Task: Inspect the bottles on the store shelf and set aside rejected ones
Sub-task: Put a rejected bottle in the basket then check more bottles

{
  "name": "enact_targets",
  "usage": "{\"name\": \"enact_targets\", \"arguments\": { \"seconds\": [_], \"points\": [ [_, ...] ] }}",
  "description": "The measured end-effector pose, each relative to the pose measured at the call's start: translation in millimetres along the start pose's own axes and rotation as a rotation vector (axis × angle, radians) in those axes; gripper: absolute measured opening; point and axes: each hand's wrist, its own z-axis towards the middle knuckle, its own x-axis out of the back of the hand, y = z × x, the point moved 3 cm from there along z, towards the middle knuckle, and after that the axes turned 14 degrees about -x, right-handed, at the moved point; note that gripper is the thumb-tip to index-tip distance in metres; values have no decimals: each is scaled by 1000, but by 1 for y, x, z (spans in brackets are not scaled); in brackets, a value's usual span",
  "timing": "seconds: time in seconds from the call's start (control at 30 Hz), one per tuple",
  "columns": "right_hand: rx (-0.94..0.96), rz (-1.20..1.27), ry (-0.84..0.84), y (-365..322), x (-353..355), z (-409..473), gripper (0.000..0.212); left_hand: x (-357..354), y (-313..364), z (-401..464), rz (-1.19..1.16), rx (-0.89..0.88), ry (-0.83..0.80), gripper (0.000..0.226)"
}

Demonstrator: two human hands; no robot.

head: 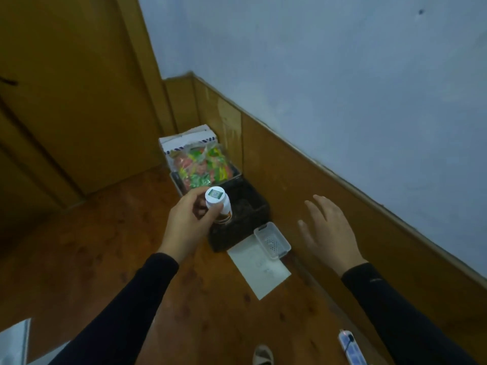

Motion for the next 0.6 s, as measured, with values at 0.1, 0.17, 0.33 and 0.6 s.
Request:
{"name": "enact_targets", "arguments": {
  "seconds": [0.1,0.17,0.33,0.6],
  "points": [
    [-17,14,-11,4,-15,44,51,-23,-15,50,-20,-4,-66,33],
    [-31,29,-22,4,-27,73,51,-35,-33,84,-33,0,-106,31],
    [-102,30,-17,1,-71,138,55,-71,-92,172,-68,-30,-232,28],
    [-365,-24,-75,-24,-169,209,53,-155,-210,314,-122,-92,-595,37]
  ]
}}
